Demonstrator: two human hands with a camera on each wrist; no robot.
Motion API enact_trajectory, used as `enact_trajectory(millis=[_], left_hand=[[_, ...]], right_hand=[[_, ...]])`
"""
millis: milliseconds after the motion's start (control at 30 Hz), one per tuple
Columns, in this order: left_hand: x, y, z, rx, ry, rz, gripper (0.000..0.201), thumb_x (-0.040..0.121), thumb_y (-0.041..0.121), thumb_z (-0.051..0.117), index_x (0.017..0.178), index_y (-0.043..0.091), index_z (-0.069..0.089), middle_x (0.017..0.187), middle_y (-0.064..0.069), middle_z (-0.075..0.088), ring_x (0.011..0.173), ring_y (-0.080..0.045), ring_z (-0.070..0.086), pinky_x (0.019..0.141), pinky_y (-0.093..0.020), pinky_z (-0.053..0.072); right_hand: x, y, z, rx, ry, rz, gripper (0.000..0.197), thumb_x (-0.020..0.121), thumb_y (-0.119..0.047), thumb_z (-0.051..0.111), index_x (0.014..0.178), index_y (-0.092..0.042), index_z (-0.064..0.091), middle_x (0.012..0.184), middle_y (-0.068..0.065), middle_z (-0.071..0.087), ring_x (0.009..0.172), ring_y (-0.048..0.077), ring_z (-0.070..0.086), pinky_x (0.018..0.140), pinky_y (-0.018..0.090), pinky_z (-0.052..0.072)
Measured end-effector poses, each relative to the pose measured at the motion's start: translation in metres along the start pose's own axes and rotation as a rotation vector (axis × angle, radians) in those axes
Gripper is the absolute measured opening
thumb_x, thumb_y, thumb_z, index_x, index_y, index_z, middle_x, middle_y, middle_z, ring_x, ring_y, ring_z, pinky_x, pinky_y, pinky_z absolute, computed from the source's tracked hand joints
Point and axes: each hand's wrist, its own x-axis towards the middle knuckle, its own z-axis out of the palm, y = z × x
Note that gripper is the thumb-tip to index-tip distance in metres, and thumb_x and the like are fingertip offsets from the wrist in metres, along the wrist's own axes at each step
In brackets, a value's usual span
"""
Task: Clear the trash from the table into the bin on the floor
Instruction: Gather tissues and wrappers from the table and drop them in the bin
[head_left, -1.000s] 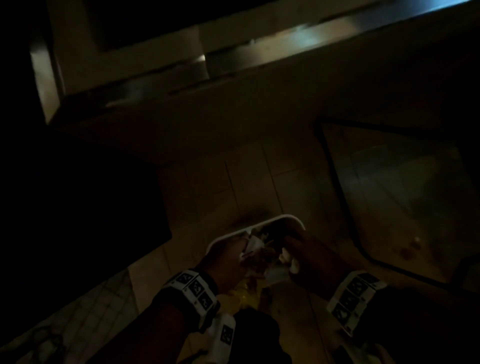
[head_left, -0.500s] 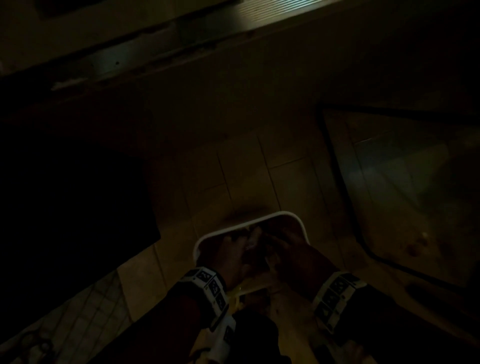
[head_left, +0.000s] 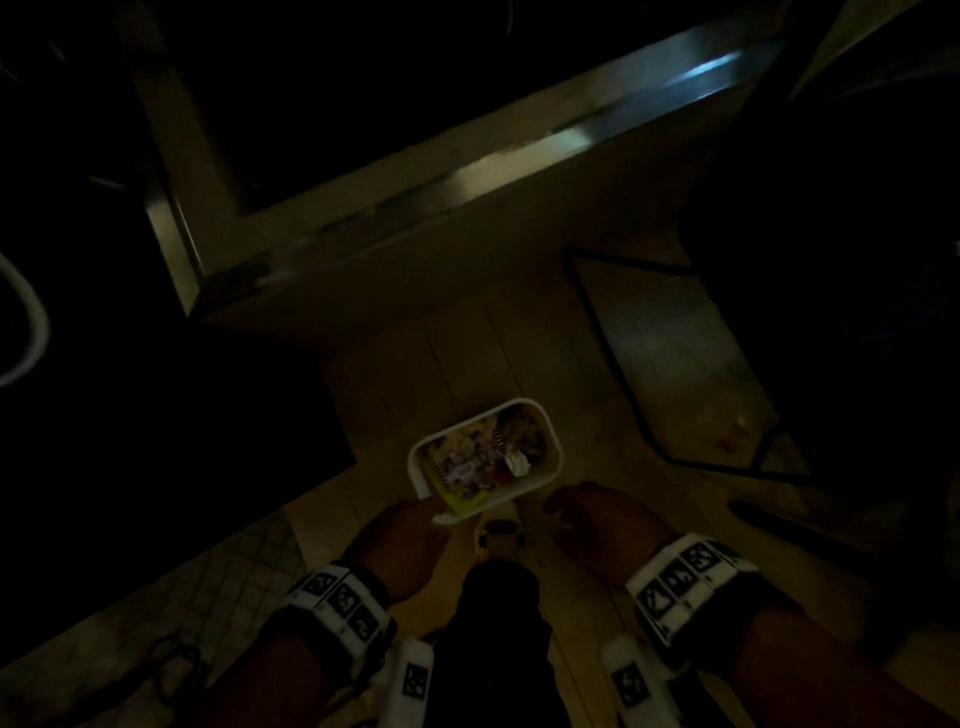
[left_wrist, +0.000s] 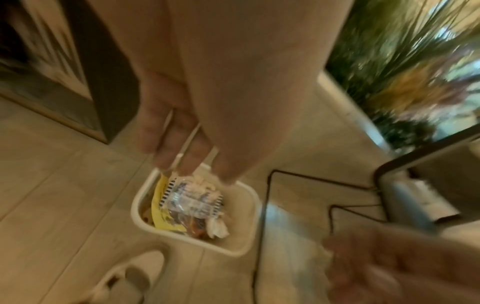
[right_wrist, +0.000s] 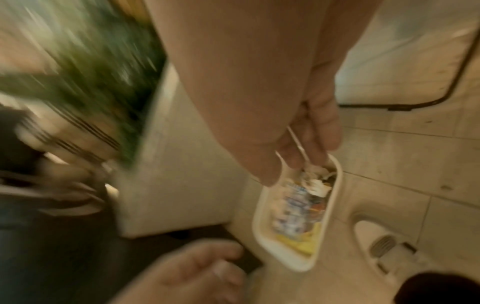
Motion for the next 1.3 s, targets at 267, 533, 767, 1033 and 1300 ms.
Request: enact_trajectory(millis=[267, 533, 767, 1033, 1300], left_hand=[[-0.130, 0.105, -0.040, 0.401, -0.207, 0.106, 0.036, 0.101, 0.036, 0.042, 0.121, 0.012, 0.058, 0.116, -0.002, 0.058, 0.105, -0.014, 0.054, 0.082, -0.020, 0.037], [-0.174, 0.208, -0.015, 0.947, -0.323, 0.381, 0.064, 0.074, 0.073, 0.039, 0.110, 0.027, 0.065, 0.111, 0.009, 0.067, 0.099, -0.002, 0.062, 0.091, -0.025, 0.048], [-0.225, 0.343, 0.076, 1.167, -0.354, 0.593, 0.028, 0.090, 0.042, 0.055, 0.108, 0.024, 0.066, 0.115, 0.011, 0.066, 0.103, -0.001, 0.060, 0.089, -0.014, 0.044], [-0.281, 0.508, 0.233, 0.916, -0.079, 0.926, 0.011, 0.096, 0.034, 0.054, 0.086, 0.032, 0.057, 0.078, 0.008, 0.059, 0.070, -0.006, 0.056, 0.062, -0.021, 0.043], [-0.288, 0.641, 0.365, 0.819, -0.040, 1.042, 0.012, 0.097, 0.032, 0.052, 0.100, 0.023, 0.060, 0.085, -0.001, 0.061, 0.076, -0.019, 0.056, 0.066, -0.029, 0.040]], right_hand=[[-0.231, 0.018, -0.006, 0.307, 0.204, -0.024, 0.025, 0.095, -0.026, 0.055, 0.117, -0.016, 0.062, 0.112, -0.004, 0.063, 0.103, 0.009, 0.057, 0.088, 0.017, 0.044], [-0.405, 0.136, 0.127, 0.431, 0.343, 0.275, 0.033, 0.092, -0.044, 0.042, 0.101, -0.022, 0.066, 0.104, -0.004, 0.066, 0.098, 0.019, 0.062, 0.077, 0.022, 0.043], [-0.489, 0.194, 0.276, 0.855, 0.439, 0.482, 0.029, 0.100, -0.033, 0.040, 0.123, -0.024, 0.056, 0.134, 0.001, 0.055, 0.121, 0.020, 0.051, 0.099, 0.024, 0.039], [-0.586, 0.276, 0.330, 1.101, 0.671, 0.453, 0.018, 0.093, -0.044, 0.049, 0.106, -0.033, 0.056, 0.100, -0.015, 0.060, 0.082, 0.000, 0.058, 0.070, 0.011, 0.048], [-0.653, 0.347, 0.296, 1.061, 0.935, 0.420, 0.010, 0.093, -0.031, 0.056, 0.088, -0.034, 0.064, 0.076, -0.002, 0.067, 0.061, 0.004, 0.060, 0.061, 0.023, 0.052]])
